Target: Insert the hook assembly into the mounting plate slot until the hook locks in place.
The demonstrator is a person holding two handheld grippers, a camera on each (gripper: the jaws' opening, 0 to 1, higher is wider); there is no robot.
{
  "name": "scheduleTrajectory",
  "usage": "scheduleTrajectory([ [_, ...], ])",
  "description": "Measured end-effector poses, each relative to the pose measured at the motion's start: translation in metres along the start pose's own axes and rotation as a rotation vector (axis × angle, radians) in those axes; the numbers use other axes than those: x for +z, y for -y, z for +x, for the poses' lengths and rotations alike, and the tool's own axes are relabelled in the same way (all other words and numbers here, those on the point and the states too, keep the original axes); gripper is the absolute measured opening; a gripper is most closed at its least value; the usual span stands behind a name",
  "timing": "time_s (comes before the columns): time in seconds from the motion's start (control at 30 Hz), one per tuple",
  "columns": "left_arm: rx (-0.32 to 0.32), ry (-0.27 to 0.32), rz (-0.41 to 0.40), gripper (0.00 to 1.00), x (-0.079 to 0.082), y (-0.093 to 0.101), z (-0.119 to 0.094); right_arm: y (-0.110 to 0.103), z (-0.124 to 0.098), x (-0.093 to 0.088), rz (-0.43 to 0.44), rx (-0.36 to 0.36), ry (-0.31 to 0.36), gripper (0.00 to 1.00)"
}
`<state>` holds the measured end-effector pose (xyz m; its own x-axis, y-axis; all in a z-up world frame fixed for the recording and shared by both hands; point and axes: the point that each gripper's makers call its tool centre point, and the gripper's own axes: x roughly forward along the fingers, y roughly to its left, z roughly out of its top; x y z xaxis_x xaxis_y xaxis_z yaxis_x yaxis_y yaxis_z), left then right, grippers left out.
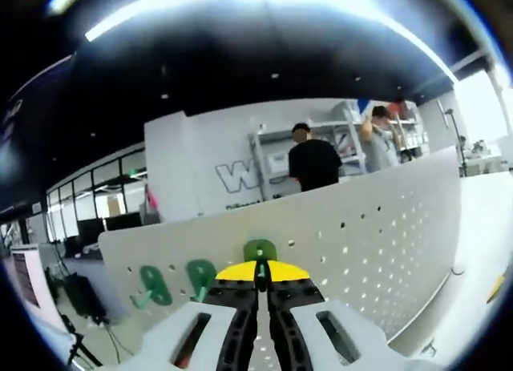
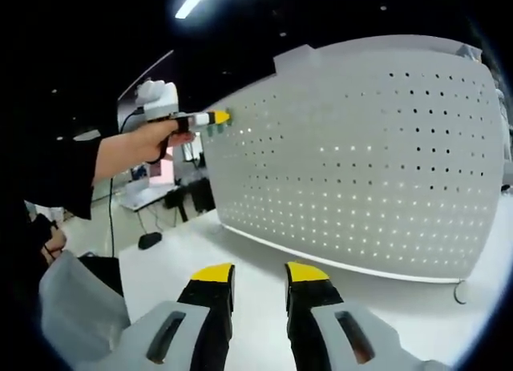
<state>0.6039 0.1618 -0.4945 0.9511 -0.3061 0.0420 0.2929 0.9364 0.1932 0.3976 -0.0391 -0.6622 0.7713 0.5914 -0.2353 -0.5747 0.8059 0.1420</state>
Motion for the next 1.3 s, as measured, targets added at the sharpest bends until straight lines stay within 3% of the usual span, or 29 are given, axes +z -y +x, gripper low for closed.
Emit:
scheduleTrajectory([
  [0.1,0.000,0.001,-0.051,0.02,-0.0009,0.0003,-0.0004,-0.0001,0.0004,-0.0002,0.000,0.001,-0.001,0.24],
  [0.37,0.007,0.003,-0.057,0.02,-0.0033,0.0004,0.0027,0.0009,-0.0004,-0.0005,-0.001,0.000,-0.003,0.24],
  [0.77,0.022,0.003,0.041,0.03,-0.0045,0.0028,0.0056,0.0011,-0.0007,-0.0031,0.006,-0.001,-0.007,0.24],
  [1.03,0.002,0.009,0.065,0.05,-0.0057,0.0028,0.0054,0.0018,-0.0010,-0.0014,0.005,-0.002,-0.005,0.24],
  [1.3,0.031,0.007,0.098,0.05,-0.0054,0.0031,0.0064,0.0016,-0.0023,-0.0022,0.007,0.000,-0.006,0.24],
])
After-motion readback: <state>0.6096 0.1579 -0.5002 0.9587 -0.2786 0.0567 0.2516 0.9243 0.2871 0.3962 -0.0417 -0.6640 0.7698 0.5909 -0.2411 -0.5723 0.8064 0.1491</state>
